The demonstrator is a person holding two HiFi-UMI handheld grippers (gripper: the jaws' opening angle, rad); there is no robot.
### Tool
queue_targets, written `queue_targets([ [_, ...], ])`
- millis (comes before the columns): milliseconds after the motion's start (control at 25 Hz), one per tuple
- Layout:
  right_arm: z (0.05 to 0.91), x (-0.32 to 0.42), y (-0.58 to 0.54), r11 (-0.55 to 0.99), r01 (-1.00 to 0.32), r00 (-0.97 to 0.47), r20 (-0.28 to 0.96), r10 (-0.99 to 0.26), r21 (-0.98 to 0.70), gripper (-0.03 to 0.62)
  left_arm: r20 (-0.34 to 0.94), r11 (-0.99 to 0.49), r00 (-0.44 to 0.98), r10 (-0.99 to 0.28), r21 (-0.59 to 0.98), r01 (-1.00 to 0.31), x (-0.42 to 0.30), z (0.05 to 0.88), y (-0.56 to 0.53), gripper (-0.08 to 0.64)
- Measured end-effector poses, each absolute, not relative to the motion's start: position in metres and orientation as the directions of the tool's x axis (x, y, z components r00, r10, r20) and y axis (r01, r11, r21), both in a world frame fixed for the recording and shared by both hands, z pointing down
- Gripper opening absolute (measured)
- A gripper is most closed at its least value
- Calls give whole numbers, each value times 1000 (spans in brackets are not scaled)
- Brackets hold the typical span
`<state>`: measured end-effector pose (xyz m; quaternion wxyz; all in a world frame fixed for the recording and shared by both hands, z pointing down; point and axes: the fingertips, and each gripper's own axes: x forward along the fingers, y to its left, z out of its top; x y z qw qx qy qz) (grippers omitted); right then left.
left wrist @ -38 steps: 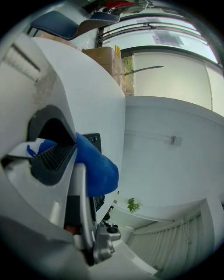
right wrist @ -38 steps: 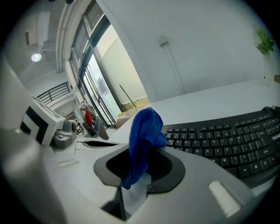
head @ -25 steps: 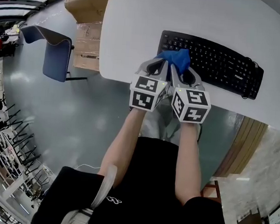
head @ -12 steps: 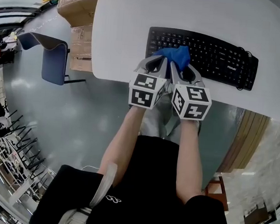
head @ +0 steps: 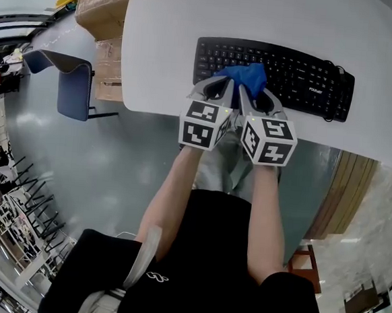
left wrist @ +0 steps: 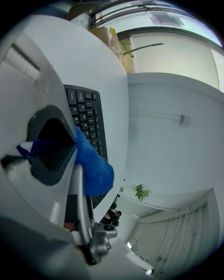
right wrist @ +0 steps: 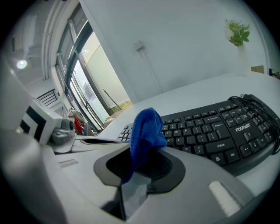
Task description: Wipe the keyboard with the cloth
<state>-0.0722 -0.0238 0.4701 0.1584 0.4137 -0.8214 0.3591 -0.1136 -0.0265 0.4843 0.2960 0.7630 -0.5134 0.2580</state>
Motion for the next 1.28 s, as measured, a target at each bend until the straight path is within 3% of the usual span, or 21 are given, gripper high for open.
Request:
queue_targets([
  [1280,472,23,-30,317,-826,-553,563,-614,-466,91,701,-375,391,-597,187,-908,-19,485,-37,-5],
])
